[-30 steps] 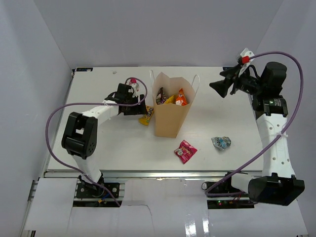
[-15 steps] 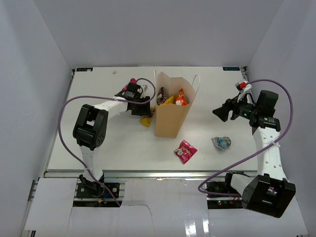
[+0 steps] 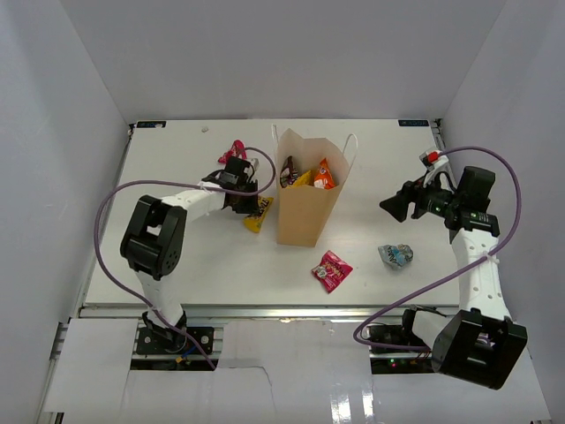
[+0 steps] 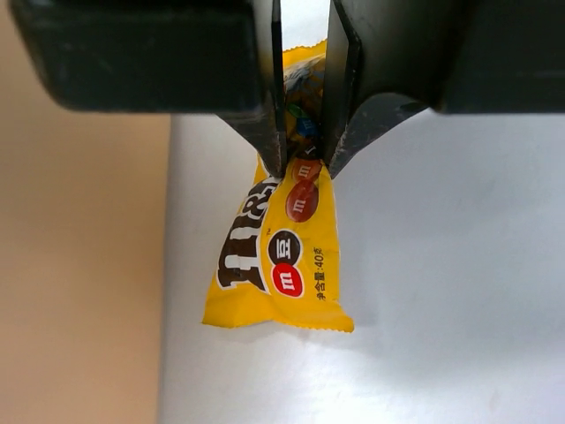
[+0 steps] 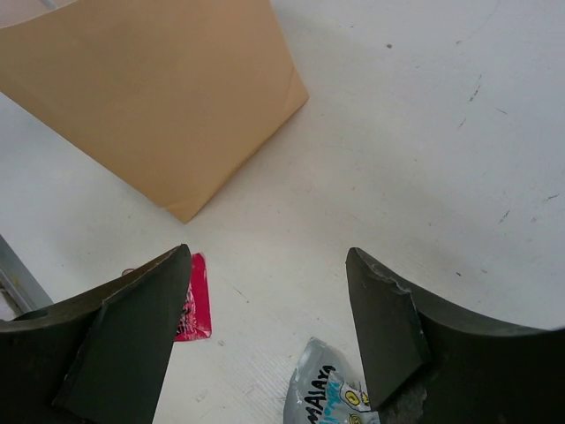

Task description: Place the snacks into the paper bag

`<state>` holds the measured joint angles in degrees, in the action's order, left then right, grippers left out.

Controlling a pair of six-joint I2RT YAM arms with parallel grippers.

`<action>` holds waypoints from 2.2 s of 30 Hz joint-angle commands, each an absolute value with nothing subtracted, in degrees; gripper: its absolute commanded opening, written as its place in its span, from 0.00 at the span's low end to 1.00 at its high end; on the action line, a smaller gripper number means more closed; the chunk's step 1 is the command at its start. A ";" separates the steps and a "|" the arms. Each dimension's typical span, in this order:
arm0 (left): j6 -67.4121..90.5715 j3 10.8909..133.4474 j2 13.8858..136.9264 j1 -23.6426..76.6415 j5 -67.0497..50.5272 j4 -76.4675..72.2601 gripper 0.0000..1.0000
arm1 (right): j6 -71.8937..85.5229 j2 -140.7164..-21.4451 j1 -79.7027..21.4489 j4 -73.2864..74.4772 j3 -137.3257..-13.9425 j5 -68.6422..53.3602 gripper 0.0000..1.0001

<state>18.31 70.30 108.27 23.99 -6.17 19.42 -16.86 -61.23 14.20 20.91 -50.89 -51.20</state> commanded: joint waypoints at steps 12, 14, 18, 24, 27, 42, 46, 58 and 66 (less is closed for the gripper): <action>29.87 56.16 65.85 23.99 -9.57 18.55 0.12 | -22.41 -60.91 14.50 21.97 -46.14 -50.63 0.77; 31.28 58.25 60.68 24.08 -10.10 17.58 0.12 | -22.94 -61.26 14.50 22.06 -45.62 -50.45 0.77; 32.96 66.95 60.02 24.34 -12.65 16.61 0.12 | -23.29 -62.31 14.50 22.15 -45.44 -50.62 0.77; 34.19 82.67 70.12 27.41 -16.26 15.73 0.12 | -24.17 -63.28 14.50 22.41 -45.18 -50.89 0.77; 32.44 88.83 76.17 31.10 -15.03 15.82 0.12 | -25.22 -63.02 14.50 22.76 -44.65 -50.36 0.77; 29.53 103.53 94.21 37.00 -8.35 21.35 0.37 | -31.72 -60.82 14.59 28.73 -44.91 -45.79 0.77; 29.36 105.55 95.01 37.18 -8.70 21.97 0.59 | -34.01 -61.34 14.59 30.84 -45.88 -44.30 0.77; 21.28 98.90 81.06 37.18 -7.76 21.80 0.85 | -46.34 -73.73 14.07 48.07 -54.93 -30.44 0.77; 23.97 66.48 54.60 37.00 10.10 21.18 0.98 | -39.11 -77.60 8.53 40.08 -48.87 -12.47 0.84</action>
